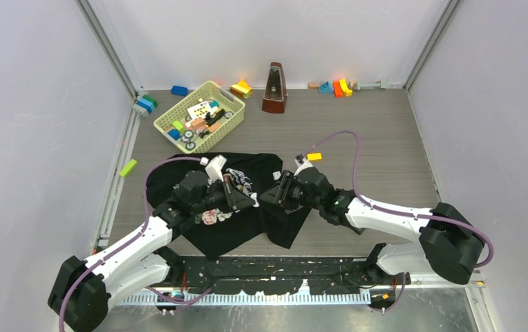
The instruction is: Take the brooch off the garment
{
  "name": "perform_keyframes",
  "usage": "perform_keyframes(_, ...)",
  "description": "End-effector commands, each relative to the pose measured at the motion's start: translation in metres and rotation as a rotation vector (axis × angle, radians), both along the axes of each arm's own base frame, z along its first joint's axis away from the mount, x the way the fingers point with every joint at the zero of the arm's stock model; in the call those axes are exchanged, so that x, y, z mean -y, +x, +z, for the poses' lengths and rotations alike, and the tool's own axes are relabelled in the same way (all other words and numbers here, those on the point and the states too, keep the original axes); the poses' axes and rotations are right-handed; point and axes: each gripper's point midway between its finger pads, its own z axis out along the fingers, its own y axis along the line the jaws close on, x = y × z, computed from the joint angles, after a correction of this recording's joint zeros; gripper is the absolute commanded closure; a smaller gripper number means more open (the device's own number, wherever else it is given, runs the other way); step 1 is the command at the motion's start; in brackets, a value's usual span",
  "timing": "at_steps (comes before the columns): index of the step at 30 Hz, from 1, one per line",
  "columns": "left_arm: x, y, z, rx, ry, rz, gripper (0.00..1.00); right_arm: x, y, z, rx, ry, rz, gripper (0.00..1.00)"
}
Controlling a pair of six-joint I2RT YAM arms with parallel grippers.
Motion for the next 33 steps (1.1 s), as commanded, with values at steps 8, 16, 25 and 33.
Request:
perform_keyframes(8, 0.009, 0.001, 0.031, 0.085, -0.092, -0.034, 1.00, -0.026, 0.001, 0.006, 0.013, 0.040, 0.099, 0.62)
perform_keyframes(16, 0.008, 0.004, 0.029, 0.071, -0.094, -0.011, 1.00, -0.029, -0.007, -0.012, 0.018, -0.054, 0.139, 0.66)
perform_keyframes(25, 0.007, 0.013, 0.033, -0.001, -0.186, 0.090, 1.00, -0.024, -0.010, -0.037, 0.135, -0.273, 0.073, 0.72)
perform_keyframes(33, 0.005, 0.016, 0.024, -0.037, -0.223, 0.136, 1.00, -0.037, -0.019, -0.040, 0.211, -0.366, 0.125, 0.73)
